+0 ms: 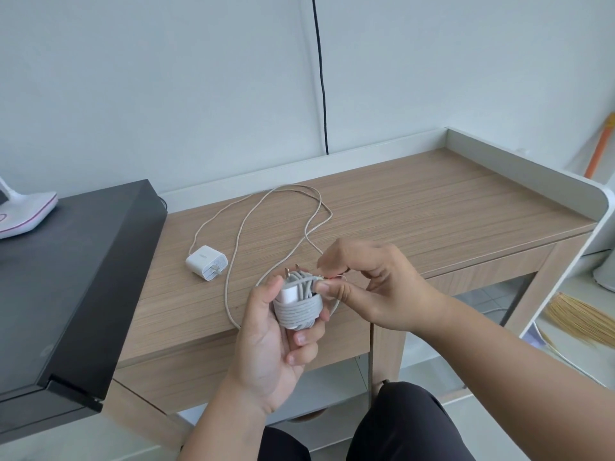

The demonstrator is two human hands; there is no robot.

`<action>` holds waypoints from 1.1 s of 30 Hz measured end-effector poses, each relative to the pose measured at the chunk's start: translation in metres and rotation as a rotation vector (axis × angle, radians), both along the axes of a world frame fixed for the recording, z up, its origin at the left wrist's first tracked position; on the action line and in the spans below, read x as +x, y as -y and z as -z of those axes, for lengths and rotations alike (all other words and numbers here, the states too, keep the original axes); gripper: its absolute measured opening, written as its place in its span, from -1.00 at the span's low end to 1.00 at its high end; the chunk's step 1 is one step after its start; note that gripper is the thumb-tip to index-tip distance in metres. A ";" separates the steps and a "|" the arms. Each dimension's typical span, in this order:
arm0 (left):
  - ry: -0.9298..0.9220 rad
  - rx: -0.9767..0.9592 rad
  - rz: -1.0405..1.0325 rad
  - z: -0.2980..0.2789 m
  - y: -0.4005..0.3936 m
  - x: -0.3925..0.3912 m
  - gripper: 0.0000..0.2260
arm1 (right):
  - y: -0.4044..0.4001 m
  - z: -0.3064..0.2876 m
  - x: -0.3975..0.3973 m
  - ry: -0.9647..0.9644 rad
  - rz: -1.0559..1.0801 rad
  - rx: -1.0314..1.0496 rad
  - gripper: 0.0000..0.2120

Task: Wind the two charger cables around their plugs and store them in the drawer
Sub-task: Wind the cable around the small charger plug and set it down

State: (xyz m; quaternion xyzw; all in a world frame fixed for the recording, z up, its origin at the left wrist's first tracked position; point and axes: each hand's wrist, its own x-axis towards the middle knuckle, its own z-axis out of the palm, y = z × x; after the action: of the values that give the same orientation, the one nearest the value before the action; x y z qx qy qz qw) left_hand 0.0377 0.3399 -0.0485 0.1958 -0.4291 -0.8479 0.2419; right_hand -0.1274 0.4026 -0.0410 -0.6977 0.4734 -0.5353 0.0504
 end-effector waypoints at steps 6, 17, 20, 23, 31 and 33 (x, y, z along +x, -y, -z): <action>-0.024 0.214 -0.021 -0.001 0.001 -0.005 -0.70 | -0.003 -0.003 -0.002 -0.224 0.036 0.000 -0.90; 0.017 0.228 -0.045 0.004 0.001 -0.009 -0.70 | -0.005 -0.018 -0.005 -0.538 0.098 0.078 -0.83; 0.023 0.206 -0.036 -0.001 0.004 -0.009 -0.70 | -0.004 -0.027 -0.014 -0.554 0.081 0.124 -0.88; 0.015 0.175 -0.037 -0.008 0.005 -0.011 -0.72 | -0.002 -0.028 -0.016 -0.296 0.071 0.101 -0.92; -0.012 0.170 0.002 -0.009 0.005 -0.014 -0.69 | -0.002 -0.017 -0.011 0.026 0.039 0.133 -0.92; -0.026 0.185 0.002 -0.010 0.006 -0.015 -0.65 | -0.001 -0.016 -0.010 0.020 0.032 0.117 -0.90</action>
State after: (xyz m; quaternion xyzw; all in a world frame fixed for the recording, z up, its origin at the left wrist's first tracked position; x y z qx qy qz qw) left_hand 0.0222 0.3343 -0.0390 0.2059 -0.3460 -0.8867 0.2272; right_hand -0.1372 0.4040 -0.0246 -0.6804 0.5145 -0.5145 0.0873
